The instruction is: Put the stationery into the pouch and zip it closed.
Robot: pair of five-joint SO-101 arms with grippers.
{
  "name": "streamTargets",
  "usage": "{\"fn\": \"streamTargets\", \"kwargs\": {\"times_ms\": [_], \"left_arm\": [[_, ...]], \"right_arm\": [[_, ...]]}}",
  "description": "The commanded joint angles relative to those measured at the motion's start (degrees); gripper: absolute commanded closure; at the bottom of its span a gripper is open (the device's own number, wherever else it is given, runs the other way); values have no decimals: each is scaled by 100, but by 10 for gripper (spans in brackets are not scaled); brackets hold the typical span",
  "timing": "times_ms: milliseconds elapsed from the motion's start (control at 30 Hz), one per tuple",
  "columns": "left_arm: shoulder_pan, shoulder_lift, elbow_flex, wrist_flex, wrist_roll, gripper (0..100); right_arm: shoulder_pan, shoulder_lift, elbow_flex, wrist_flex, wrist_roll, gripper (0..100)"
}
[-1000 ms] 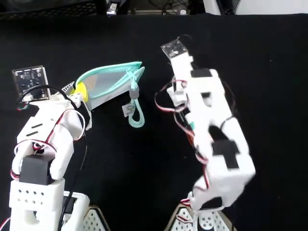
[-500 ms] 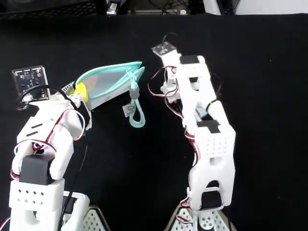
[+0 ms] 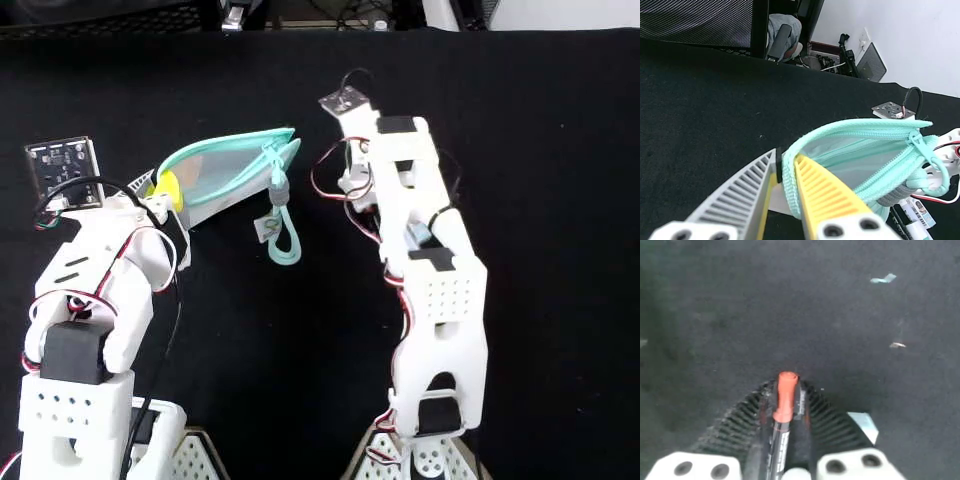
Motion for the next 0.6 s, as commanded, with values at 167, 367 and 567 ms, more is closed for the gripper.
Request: {"fn": "streamTargets", "kwargs": {"times_ms": [167,367,567], "left_arm": [[-13,185,822,70,35,970],[4,185,822,70,35,970],[13,185,804,70,35,970]], "right_arm": [[-53,-2246,1077,440,-158,986],[-431,-4444,3767,-229,-237,986],[-1020,-5815,6334,-1881,-782,986]]}}
